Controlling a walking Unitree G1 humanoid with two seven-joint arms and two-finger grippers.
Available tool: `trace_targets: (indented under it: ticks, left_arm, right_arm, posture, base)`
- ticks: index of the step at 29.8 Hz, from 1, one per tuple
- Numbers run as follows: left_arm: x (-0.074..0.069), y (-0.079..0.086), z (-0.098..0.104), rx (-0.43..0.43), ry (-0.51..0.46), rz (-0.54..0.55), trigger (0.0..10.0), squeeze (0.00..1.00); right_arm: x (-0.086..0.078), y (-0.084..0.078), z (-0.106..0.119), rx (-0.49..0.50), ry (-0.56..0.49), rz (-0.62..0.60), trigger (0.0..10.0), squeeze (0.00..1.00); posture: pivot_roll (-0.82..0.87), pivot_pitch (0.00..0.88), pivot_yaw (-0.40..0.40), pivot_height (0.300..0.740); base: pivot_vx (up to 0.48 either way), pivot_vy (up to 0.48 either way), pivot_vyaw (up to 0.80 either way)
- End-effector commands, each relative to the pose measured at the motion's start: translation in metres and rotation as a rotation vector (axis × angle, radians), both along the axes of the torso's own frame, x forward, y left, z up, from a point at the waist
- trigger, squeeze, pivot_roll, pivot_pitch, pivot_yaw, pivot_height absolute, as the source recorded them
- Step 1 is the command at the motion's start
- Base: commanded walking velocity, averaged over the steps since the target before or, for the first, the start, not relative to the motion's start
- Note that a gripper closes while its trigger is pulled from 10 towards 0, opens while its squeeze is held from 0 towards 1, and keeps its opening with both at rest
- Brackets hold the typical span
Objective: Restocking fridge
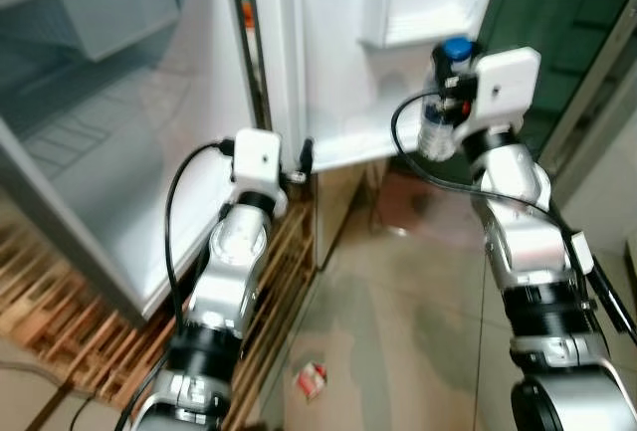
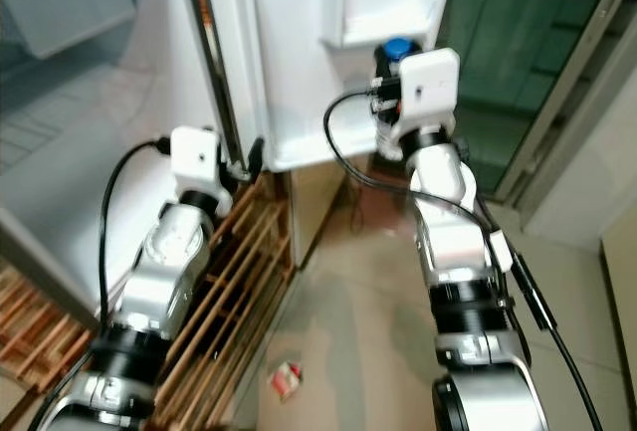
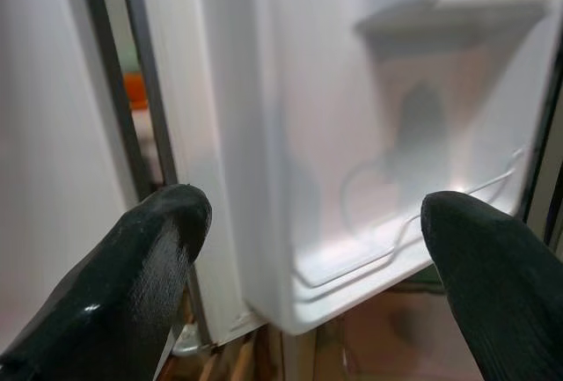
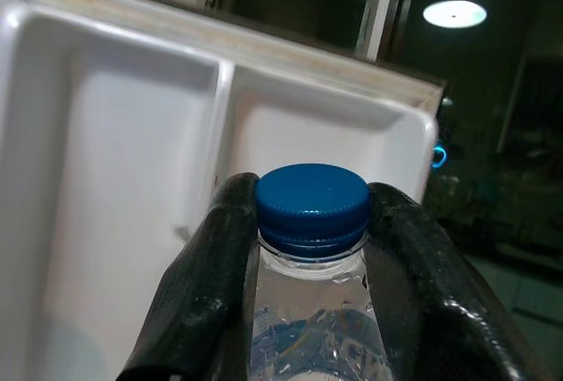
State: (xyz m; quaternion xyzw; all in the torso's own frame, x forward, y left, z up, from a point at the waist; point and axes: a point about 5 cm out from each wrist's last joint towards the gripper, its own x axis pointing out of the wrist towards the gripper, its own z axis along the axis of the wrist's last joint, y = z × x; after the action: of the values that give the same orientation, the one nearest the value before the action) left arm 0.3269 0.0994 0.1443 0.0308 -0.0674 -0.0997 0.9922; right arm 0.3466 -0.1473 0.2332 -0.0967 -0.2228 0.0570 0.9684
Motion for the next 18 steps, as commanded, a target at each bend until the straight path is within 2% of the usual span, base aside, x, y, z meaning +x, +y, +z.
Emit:
trace_targets:
  ticks: [1, 4, 18]
  left_arm:
    - [0.001, 0.006, 0.002, 0.005, -0.001, 0.026, 10.0, 0.00]
    - [0.001, 0.006, 0.001, -0.011, 0.009, 0.047, 10.0, 0.00]
    - [0.001, 0.007, 0.001, -0.022, 0.014, 0.069, 10.0, 0.00]
  right_arm:
    - [0.002, 0.007, 0.010, -0.001, -0.038, 0.030, 0.0, 0.00]
    - [0.004, 0.008, 0.010, 0.009, -0.025, 0.045, 0.0, 0.00]
    - [0.008, 0.028, 0.019, 0.024, -0.022, 0.154, 0.0, 0.00]
  posture:
    - [0.07, 0.000, 0.024, 0.740]
    - [0.07, 0.000, 0.021, 0.740]
    - [0.07, 0.000, 0.016, 0.740]
  base:
    - [0.368, 0.000, 0.00]
    - [0.344, 0.204, 0.00]
    - [0.000, 0.000, 0.00]
